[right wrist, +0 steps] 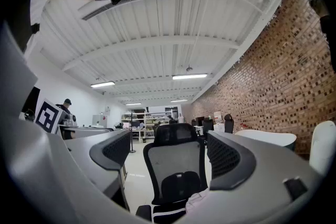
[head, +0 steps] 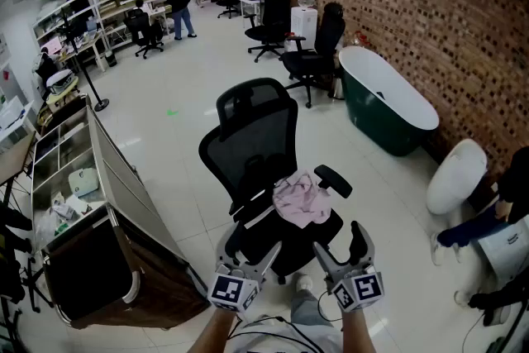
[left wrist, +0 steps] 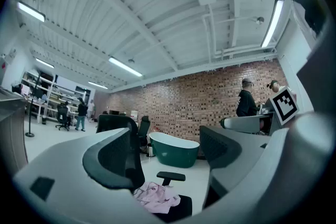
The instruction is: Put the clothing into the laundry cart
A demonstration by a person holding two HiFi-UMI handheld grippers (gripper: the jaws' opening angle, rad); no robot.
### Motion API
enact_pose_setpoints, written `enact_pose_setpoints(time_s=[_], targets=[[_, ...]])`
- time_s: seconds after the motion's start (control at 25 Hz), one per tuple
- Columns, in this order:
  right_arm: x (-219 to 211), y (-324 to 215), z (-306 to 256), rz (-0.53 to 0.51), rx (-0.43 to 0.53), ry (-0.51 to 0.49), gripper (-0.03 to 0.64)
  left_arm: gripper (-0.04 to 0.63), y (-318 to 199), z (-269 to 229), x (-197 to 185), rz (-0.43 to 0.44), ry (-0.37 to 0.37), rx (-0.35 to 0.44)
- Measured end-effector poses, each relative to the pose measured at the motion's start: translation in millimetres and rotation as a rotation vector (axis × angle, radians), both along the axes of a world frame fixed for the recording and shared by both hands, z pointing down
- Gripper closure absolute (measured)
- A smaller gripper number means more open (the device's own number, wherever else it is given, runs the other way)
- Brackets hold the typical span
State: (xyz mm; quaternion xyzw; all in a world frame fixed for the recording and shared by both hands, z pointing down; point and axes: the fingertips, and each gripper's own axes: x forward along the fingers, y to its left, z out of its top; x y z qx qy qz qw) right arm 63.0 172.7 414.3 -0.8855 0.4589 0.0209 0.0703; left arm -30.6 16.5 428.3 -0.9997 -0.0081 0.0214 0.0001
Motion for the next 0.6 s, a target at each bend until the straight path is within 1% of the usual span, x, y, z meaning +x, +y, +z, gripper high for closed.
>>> enact_pose_setpoints(time_s=[0.12,0.2,0.28,0.32,0.44,0.56,0.6], targets=[[48.6,-8.5,-0.8,-0.018,-0.001,0.02,0.135,0.198,-8.6,-1.0,43.9,-0.007,0.01,0.006],[79.1,-16.2,1.4,-0.047,-0.011,0.037,0.135,0.198,-16.2,-0.7,72.3,-0.034,0.021,0.007],[110.5,-24.5,5.0,-0.086,-0.012,0.037,0.137,0.198,-23.1,-2.9,103.0,-0.067,0.042,0.019],[124.9,-29.1,6.2,-0.111,-0.008,0.03,0.154,0.198,-25.8,-5.4,117.6,-0.08,0.052,0.027],[157.3,-44.9,10.5,-0.181,-0.013,0.012,0.16,0.198,-31.9,-15.5,152.1,-0.109,0.069,0.042],[180.1,-61.8,19.6,-0.247,-0.033,0.001,0.16,0.198,-29.2,-35.5,179.4,-0.126,0.083,-0.012],[186.6,-66.6,24.1,-0.264,-0.039,-0.004,0.16,0.198,-30.0,-35.7,186.7,-0.132,0.08,-0.015]])
